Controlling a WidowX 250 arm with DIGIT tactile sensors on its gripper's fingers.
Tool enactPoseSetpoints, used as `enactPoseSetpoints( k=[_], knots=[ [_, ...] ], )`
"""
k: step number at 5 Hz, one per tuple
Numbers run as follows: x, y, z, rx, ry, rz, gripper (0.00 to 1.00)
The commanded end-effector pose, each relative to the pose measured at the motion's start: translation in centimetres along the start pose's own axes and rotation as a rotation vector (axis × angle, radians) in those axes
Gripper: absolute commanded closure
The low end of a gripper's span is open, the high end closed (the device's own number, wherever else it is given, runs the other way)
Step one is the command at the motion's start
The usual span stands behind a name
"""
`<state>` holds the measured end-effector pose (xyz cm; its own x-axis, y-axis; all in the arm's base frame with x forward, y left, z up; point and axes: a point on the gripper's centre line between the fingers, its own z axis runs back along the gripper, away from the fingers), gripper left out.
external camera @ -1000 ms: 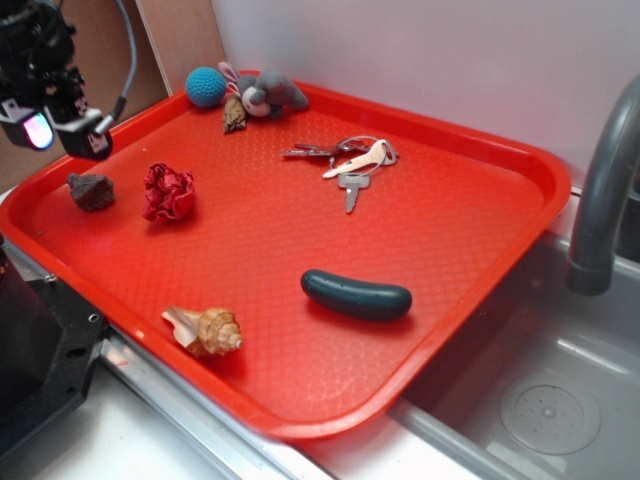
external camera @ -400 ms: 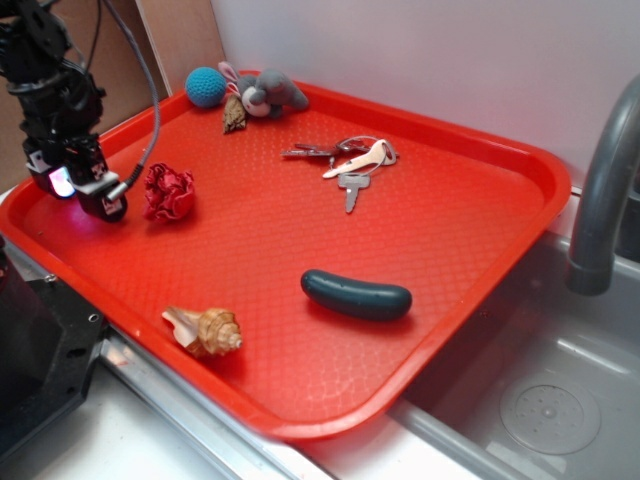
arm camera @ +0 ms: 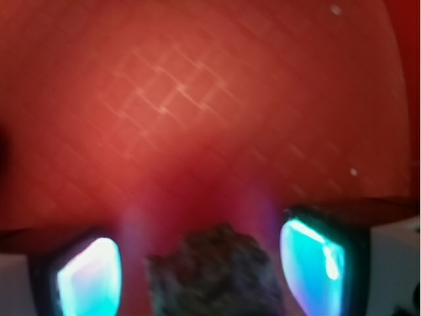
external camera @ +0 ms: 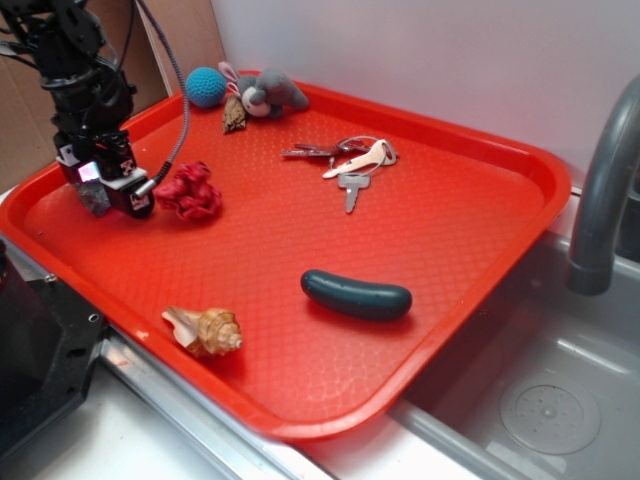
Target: Grab the rock.
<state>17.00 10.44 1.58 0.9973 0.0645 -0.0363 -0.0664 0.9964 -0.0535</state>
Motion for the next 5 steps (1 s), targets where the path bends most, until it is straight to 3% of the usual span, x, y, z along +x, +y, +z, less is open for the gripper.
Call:
enactPoseSetpoints(
  k=[1,2,3,4,5],
  knots=[
    [0.0,0.3,0.5,0.019,0.003,-0.014,1.0],
    [0.0,0.4,0.6,0.022,0.013,-0.017,1.0],
    [0.2,-1.2,5.3,0.043,0.0,0.034,1.0],
    [0.0,-5.5,10.1,0.025,-0.054,0.052,1.0],
    [0.3,-8.3,15.1,-0.015,-0.105,0.029,1.0]
  ],
)
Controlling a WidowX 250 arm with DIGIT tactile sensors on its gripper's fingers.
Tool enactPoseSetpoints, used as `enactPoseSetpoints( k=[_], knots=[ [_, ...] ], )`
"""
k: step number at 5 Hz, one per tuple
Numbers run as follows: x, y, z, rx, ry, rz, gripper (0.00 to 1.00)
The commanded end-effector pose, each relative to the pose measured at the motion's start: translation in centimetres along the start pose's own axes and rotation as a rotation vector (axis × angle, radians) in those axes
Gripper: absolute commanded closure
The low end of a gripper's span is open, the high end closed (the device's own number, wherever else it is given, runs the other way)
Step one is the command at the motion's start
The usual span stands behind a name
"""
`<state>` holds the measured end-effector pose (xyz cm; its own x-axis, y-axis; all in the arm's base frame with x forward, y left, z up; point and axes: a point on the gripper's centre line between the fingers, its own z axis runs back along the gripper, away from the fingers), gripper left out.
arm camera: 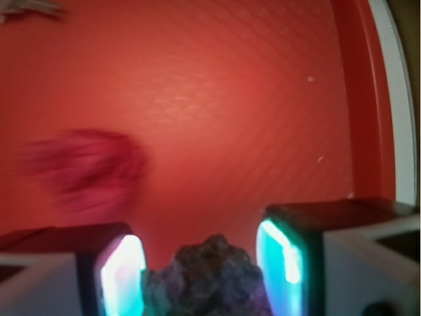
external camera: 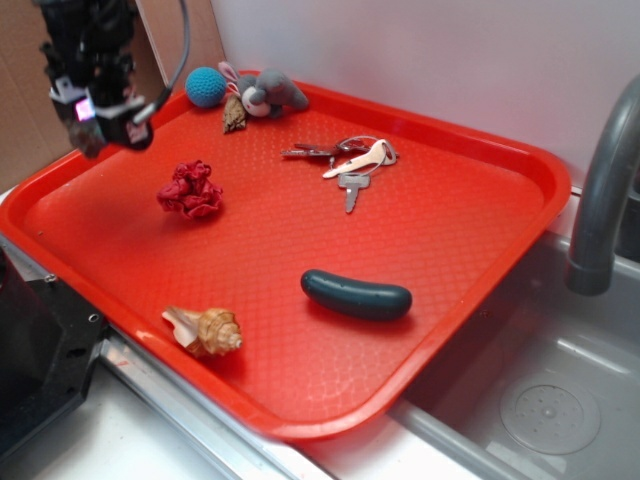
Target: Grab the rock.
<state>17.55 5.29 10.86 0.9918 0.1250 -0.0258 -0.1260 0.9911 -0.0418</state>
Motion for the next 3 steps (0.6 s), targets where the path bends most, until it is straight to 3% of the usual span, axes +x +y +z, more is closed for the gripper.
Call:
enactPoseSetpoints(
  k=[1,2,3],
  knots=[
    [0.0,-4.8,11.1,-0.036,-0.094,-0.081,1.0],
    [-0.7,-6.2,14.9,-0.027,-0.086,-0.128,1.0],
    [-0.3,-6.1,14.4,-0.011,-0.087,-0.137,1.0]
  ],
)
